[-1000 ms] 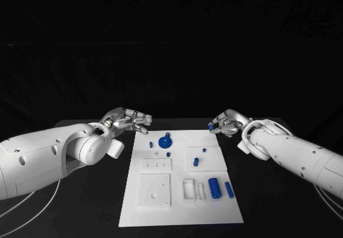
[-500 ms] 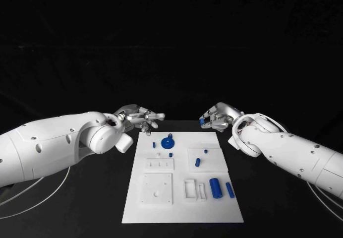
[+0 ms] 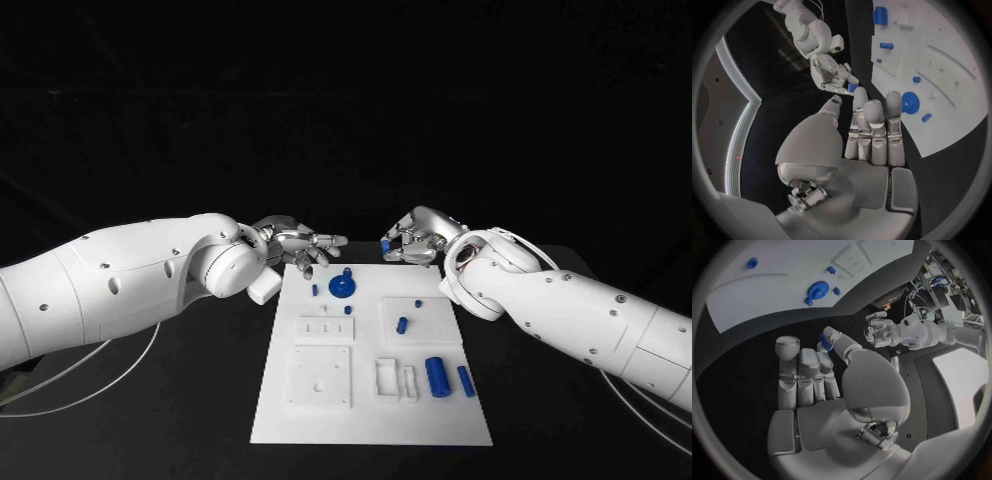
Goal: Assemble the parts on the task board
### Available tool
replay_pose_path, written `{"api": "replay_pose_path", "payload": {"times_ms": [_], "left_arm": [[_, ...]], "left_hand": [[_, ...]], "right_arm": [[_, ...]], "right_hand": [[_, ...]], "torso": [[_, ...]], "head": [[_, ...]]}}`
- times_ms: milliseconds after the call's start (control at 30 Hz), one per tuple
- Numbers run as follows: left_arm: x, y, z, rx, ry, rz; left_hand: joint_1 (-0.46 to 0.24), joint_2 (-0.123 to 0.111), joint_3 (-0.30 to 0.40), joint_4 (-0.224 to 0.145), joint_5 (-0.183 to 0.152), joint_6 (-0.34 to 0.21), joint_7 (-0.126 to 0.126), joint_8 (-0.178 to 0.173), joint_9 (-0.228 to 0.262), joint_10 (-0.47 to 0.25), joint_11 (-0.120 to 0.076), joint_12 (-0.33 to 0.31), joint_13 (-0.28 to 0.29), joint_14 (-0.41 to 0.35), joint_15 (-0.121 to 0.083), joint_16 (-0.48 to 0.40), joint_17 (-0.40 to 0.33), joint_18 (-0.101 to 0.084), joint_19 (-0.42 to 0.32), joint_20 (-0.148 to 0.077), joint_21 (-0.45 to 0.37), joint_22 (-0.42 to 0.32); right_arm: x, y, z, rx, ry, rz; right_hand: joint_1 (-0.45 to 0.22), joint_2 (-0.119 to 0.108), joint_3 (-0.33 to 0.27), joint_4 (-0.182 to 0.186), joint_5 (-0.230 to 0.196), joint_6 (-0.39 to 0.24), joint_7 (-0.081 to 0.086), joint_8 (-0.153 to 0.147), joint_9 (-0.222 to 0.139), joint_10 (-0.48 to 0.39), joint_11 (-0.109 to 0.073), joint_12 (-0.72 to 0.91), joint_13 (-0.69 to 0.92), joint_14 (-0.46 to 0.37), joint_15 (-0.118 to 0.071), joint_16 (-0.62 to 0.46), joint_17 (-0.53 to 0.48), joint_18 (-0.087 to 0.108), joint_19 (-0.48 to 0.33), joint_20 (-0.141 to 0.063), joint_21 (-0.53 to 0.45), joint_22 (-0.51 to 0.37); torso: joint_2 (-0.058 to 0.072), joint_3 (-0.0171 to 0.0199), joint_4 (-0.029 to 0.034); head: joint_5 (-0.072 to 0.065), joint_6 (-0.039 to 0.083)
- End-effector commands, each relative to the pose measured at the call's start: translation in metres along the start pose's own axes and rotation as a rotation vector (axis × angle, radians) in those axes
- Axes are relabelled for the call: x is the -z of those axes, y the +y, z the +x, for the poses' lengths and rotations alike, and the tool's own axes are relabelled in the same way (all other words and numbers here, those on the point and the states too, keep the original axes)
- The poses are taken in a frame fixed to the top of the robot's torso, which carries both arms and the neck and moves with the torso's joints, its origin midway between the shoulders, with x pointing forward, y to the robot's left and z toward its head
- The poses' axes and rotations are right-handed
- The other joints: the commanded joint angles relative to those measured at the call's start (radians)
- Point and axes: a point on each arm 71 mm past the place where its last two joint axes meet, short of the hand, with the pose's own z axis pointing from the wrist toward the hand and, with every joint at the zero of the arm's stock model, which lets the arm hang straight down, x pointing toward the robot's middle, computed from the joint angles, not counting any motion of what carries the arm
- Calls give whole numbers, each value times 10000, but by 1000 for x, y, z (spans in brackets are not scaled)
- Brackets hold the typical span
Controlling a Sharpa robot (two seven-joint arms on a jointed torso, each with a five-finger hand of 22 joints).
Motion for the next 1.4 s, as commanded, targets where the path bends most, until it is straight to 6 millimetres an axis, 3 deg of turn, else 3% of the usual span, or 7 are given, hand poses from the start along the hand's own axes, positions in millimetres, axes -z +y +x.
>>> {"api": "replay_pose_path", "payload": {"times_ms": [33, 67, 267, 433, 567, 767, 1400], "left_arm": [[-2, 0, 0, -506, -125, -593], [-3, 0, 0, -569, -172, -619], [-7, -4, 2, -769, -572, -600], [-9, -6, 6, -1073, -608, -657], [-10, -7, 8, -1246, -551, -704], [-13, -9, 13, -1461, -461, -778], [-21, -8, 28, -1799, 97, -1223]], "left_hand": [[-130, -169, 2, 187, -428, -55, 25, -45, 246, -90, 43, 53, 34, -41, 21, 52, -36, 107, -49, 32, 17, 12], [-186, -267, 51, 291, -751, -79, 38, -45, 309, -116, 54, 70, 48, -49, 31, 64, -52, 116, -53, 43, 15, 17], [-318, -648, 243, 737, -1693, -229, 93, -40, 772, -491, 165, 84, 54, -216, 123, 30, -194, 140, -168, 142, -73, 8], [-377, -854, 115, 1029, -1773, -491, 180, -53, 815, -747, 264, 14, -55, -426, 220, 11, -313, 146, -297, 236, -189, -24], [-189, -739, -592, 1272, -1440, -547, 201, -53, 854, -829, 292, 55, -140, -514, 246, 79, -455, 148, -323, 266, -255, -27], [-170, -758, -600, 1412, -1537, -613, 231, -56, 764, -872, 323, -28, -253, -561, 276, 93, -534, 156, -338, 296, -310, -39], [-144, -640, -601, 1321, -1577, -629, 255, -59, 462, -884, 341, -59, -350, -647, 294, 248, -614, 159, -371, 312, -314, 26]], "right_arm": [[0, 4, 2, 373, -59, 92], [0, 6, 4, 382, -29, 63], [1, 16, 12, 452, 272, -87], [2, 24, 21, 530, 564, -197], [3, 28, 25, 556, 698, -261], [3, 33, 29, 579, 820, -338], [3, 42, 35, 638, 974, -494]], "right_hand": [[28, -101, 64, 2, -3, 74, 6, 42, 9, 60, 17, -16, -4, 49, -5, -30, -5, 124, 504, -17, 23, 627], [28, -101, 64, 2, -3, 74, 6, 42, 9, 60, 17, -16, -4, 49, -5, -30, -5, 124, 504, -17, 23, 627], [36, -105, 67, 6, 0, 113, -4, 45, 12, 65, 10, -14, -3, 56, -9, -12, 10, 119, 508, -20, 47, 631], [26, -104, 51, 21, -11, 128, -8, 41, 12, 56, 9, -28, -14, 53, -10, -15, 7, 114, 509, -22, 69, 636], [26, -104, 51, 21, -11, 128, -8, 41, 12, 56, 9, -28, -14, 53, -10, -15, 7, 114, 509, -22, 69, 636], [31, -88, 39, 40, -11, 124, -9, 43, 12, 48, 7, -41, -23, 52, -11, -17, 8, 113, 505, -24, 58, 632], [14, -100, -34, 82, 16, 143, -20, 41, 13, 44, 1, -59, -43, 51, -16, -35, -4, 104, 508, -31, 83, 628]], "torso": [[26, 7, -32], [25, 1, -26], [29, 7, -18], [19, -3, -10], [16, 4, -5], [21, -6, -6], [36, 11, 3]], "head": [[-3, -29], [-20, -41], [-32, -83], [-50, -141], [-63, -139], [-43, -114], [-61, -129]]}}
